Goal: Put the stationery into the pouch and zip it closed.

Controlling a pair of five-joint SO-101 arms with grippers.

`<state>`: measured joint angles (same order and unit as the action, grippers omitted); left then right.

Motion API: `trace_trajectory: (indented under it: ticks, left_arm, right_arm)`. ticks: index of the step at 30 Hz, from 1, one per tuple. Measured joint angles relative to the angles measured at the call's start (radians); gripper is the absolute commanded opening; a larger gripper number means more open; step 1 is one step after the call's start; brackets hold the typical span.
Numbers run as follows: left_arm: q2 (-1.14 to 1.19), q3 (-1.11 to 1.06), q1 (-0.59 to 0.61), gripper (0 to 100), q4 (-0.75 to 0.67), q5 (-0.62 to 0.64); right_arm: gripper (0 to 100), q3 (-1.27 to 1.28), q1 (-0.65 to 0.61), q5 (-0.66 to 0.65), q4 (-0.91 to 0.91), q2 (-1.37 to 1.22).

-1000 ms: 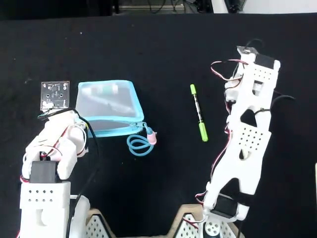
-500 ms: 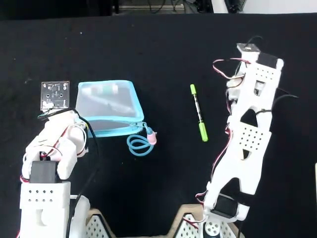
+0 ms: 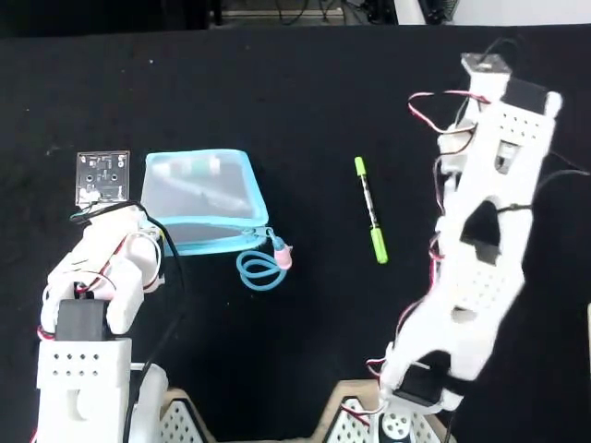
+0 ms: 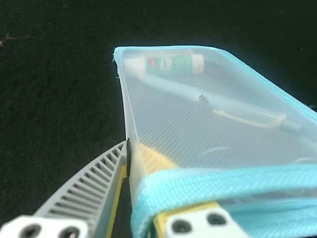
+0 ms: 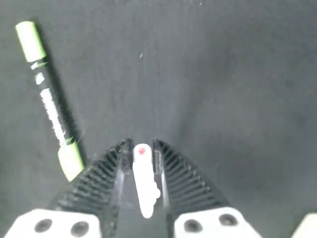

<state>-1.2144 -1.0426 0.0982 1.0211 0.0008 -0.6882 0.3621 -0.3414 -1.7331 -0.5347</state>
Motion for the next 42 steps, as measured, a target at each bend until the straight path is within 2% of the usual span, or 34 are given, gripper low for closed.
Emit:
trace_trajectory:
  ticks: [10,14,28,34,42]
  left_arm:
    - [0.000,0.000,0.000,3,0.000,0.000]
    - [0.000,0.000,0.000,3,0.000,0.000]
    - [0.000,0.000,0.000,3,0.000,0.000]
    - [0.000,0.000,0.000,3,0.000,0.000]
    - [0.000,0.000,0.000,3,0.000,0.000]
  right_arm:
    - [1.0,0.249,-0.002,0.000,0.000,0.594]
    - [1.0,0.330,-0.060,0.000,0.000,0.802]
    - [1.1,0.568,-0.539,0.141,0.015,1.430]
    - [1.1,0.686,-0.767,0.147,0.166,1.617]
    - [1.1,1.003,-1.037,0.150,0.460,1.867]
